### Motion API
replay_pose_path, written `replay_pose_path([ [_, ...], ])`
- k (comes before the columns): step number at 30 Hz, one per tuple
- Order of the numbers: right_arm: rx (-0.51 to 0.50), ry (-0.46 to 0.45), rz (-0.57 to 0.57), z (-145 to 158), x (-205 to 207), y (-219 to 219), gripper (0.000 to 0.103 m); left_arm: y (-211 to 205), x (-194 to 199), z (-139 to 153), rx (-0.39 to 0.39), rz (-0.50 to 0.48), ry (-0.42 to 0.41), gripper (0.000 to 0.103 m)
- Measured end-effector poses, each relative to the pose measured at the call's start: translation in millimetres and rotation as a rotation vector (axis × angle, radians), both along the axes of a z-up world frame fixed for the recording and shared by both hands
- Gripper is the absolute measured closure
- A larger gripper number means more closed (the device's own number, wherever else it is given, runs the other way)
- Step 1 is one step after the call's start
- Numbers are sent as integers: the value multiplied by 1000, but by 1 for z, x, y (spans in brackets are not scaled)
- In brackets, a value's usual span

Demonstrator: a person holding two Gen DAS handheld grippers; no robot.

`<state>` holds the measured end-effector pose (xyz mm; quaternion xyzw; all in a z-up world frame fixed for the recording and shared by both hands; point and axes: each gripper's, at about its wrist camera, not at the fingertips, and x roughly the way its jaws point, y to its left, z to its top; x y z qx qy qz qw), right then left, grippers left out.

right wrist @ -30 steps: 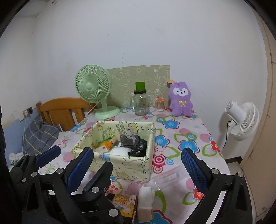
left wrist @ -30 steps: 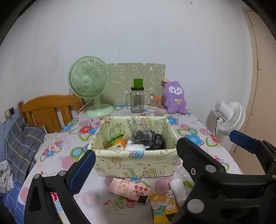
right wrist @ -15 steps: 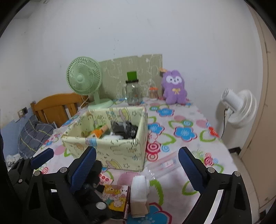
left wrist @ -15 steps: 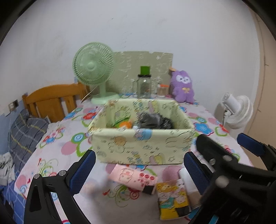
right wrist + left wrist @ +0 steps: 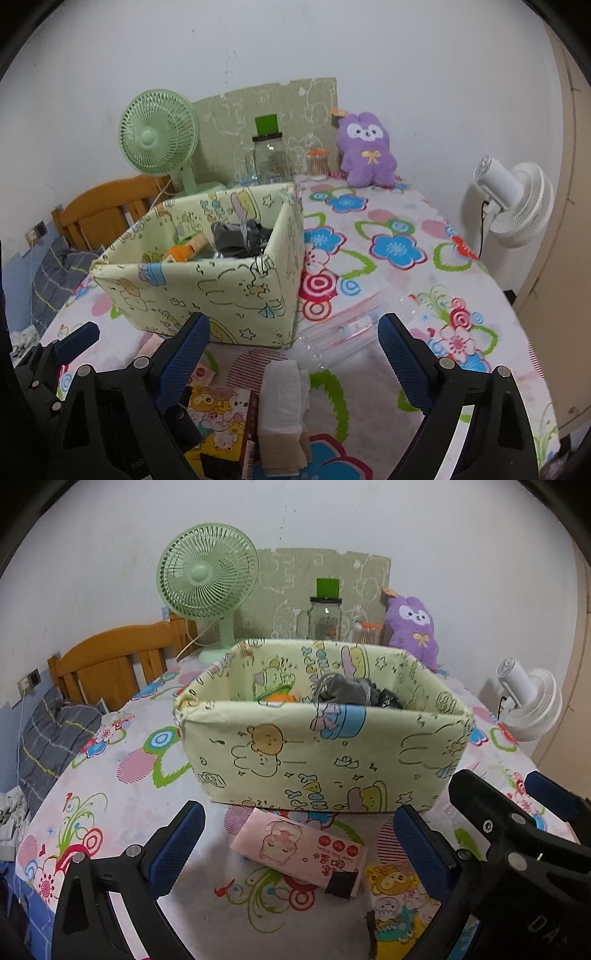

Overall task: Organize soft objects
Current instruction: 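Grasp the white folded packet with the right tool while the left tool approaches the yellow cartoon pack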

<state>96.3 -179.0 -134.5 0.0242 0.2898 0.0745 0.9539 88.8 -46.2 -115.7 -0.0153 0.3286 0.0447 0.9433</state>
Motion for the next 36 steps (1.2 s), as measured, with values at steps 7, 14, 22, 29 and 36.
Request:
replay_pose_path([
  [7, -4, 61, -2, -16, 10, 1, 11, 1, 9, -17, 20, 13, 58, 0],
  [14, 13, 126, -7, -31, 14, 1, 19, 2, 19, -30, 29, 4, 123, 0],
  [22, 25, 154, 0, -34, 12, 8, 38, 4, 18, -33, 17, -45, 139, 10],
  [29, 38, 201, 11, -41, 12, 11, 57, 9, 8, -35, 24, -59, 148, 14],
  [36, 86, 236, 14, -46, 14, 10, 73, 3, 2, -30, 89, -49, 120, 15],
])
